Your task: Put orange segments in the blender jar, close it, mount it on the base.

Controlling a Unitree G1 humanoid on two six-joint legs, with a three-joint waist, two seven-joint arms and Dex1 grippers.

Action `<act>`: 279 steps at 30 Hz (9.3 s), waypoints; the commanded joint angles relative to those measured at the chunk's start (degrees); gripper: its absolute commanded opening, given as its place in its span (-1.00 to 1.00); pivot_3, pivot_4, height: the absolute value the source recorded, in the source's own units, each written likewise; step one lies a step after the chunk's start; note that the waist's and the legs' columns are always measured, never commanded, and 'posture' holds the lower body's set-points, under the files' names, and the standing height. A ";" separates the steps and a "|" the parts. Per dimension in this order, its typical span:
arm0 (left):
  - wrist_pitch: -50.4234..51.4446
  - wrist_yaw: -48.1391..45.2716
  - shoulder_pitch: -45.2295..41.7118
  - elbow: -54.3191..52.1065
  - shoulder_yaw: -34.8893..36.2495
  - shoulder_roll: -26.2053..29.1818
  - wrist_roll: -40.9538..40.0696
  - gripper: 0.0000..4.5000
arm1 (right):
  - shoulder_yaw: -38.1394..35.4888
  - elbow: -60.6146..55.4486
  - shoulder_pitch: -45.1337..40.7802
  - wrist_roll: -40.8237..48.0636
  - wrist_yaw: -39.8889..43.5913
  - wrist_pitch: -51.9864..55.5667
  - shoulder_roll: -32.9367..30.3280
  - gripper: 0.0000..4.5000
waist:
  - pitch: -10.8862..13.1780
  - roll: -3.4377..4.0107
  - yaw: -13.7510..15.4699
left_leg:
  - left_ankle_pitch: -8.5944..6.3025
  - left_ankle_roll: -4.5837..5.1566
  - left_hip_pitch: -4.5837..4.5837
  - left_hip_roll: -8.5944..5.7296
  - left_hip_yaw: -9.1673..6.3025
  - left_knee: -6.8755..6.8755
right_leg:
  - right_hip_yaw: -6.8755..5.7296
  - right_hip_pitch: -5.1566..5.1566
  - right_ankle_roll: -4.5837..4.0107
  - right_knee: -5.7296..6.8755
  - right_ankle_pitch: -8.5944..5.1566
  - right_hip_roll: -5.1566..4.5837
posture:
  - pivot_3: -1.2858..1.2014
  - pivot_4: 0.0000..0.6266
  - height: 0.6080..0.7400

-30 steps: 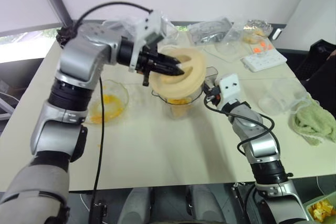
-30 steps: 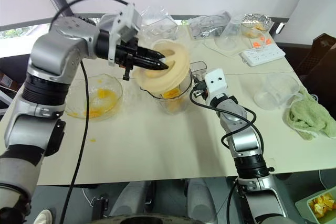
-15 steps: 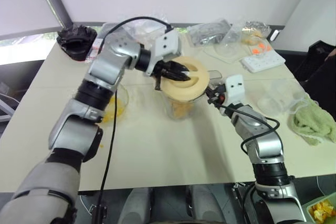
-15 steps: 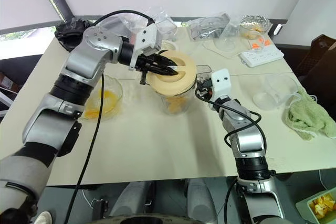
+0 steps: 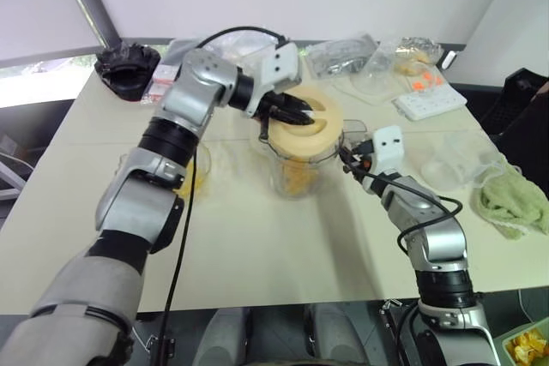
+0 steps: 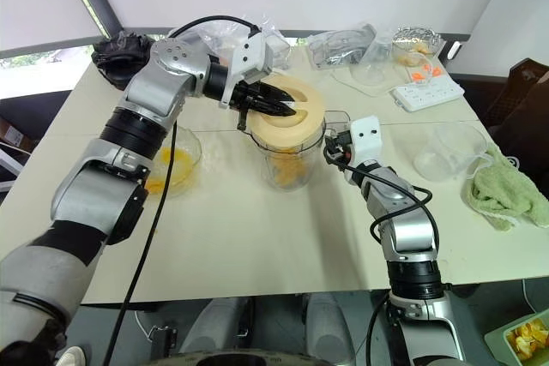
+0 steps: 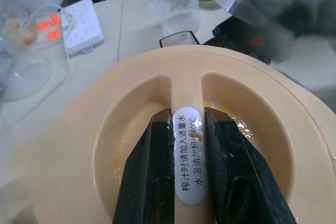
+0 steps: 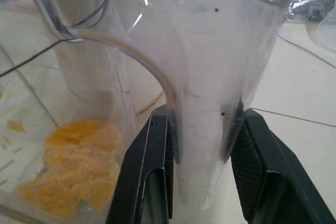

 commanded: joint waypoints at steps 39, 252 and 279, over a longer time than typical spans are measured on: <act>19.94 1.68 7.91 -19.91 4.58 -4.79 -7.73 -0.88 | -0.86 -5.19 1.06 1.54 2.84 0.82 0.01 -0.60 | -0.05 0.06 0.27 | -0.01 0.00 0.01 -0.06 -0.06 -0.77 | -0.01 -0.01 0.05 -0.72 0.16 -0.11 | 0.03 -0.52 1.00; 19.95 46.50 50.09 -61.05 17.06 8.36 -13.26 0.98 | 0.25 30.41 -47.24 -6.30 -17.56 16.45 6.60 -0.60 | 0.18 0.21 -0.24 | 0.21 -0.35 -0.90 -0.07 0.06 -0.79 | 0.03 -1.41 -0.34 0.03 0.38 -0.01 | 0.03 -0.52 1.00; 30.07 45.99 53.29 -68.58 25.88 13.42 -20.21 1.00 | -0.42 0.43 -17.44 7.46 20.70 10.01 -13.97 0.98 | 0.22 0.18 -0.32 | 0.20 -0.34 -0.93 -0.05 0.06 -0.81 | -0.02 -1.36 -0.31 -0.12 0.36 0.02 | 0.03 -0.52 1.00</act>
